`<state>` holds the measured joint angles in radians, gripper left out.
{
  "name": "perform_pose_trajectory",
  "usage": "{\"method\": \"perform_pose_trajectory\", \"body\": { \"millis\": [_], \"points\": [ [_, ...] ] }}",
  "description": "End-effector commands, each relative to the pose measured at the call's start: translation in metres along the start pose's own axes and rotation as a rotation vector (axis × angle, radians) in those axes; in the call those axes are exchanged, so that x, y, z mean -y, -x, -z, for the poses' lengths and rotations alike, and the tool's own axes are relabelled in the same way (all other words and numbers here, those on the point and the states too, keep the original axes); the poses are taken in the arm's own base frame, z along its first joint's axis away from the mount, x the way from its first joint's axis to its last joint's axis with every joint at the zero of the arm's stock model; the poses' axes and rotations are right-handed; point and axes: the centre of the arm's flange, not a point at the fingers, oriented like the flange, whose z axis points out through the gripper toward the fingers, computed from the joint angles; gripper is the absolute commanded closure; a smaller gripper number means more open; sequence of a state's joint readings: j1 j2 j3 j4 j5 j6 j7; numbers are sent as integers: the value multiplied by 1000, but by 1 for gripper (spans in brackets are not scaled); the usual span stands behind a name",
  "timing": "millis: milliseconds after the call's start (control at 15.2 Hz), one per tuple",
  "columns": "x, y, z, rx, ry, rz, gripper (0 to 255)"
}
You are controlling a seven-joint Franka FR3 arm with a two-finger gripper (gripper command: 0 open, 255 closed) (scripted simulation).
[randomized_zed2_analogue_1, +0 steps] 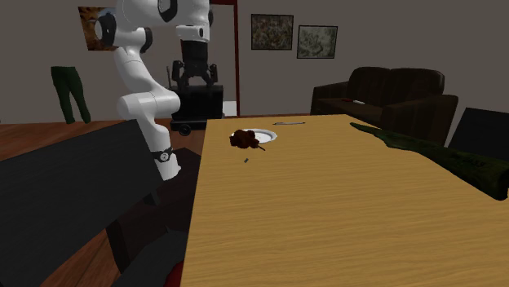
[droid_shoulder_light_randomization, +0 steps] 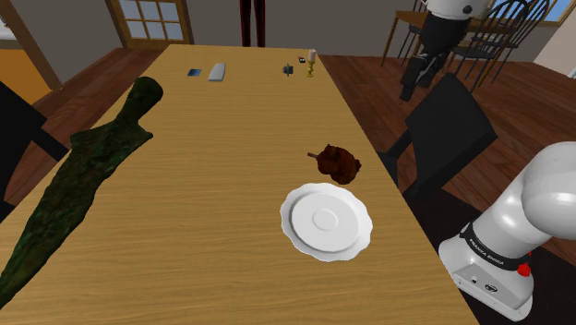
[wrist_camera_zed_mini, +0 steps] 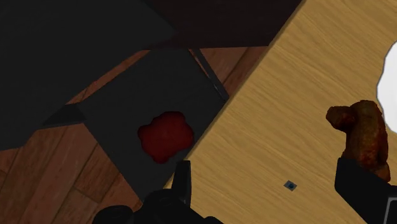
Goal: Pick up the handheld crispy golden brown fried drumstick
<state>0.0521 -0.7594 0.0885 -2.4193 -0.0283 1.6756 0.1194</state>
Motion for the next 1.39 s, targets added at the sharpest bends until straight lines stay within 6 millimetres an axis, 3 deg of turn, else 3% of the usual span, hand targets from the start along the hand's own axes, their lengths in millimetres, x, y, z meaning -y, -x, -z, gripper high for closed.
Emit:
{"method": "perform_pose_trajectory", "body": {
  "millis": [0,924,1320],
  "points": [
    [18,-10,-14,-7,-18,9,0],
    [145,-67,-111,-45,-135,79,0],
    [153,-69,-142,-46,-140,82,0]
  ]
}}
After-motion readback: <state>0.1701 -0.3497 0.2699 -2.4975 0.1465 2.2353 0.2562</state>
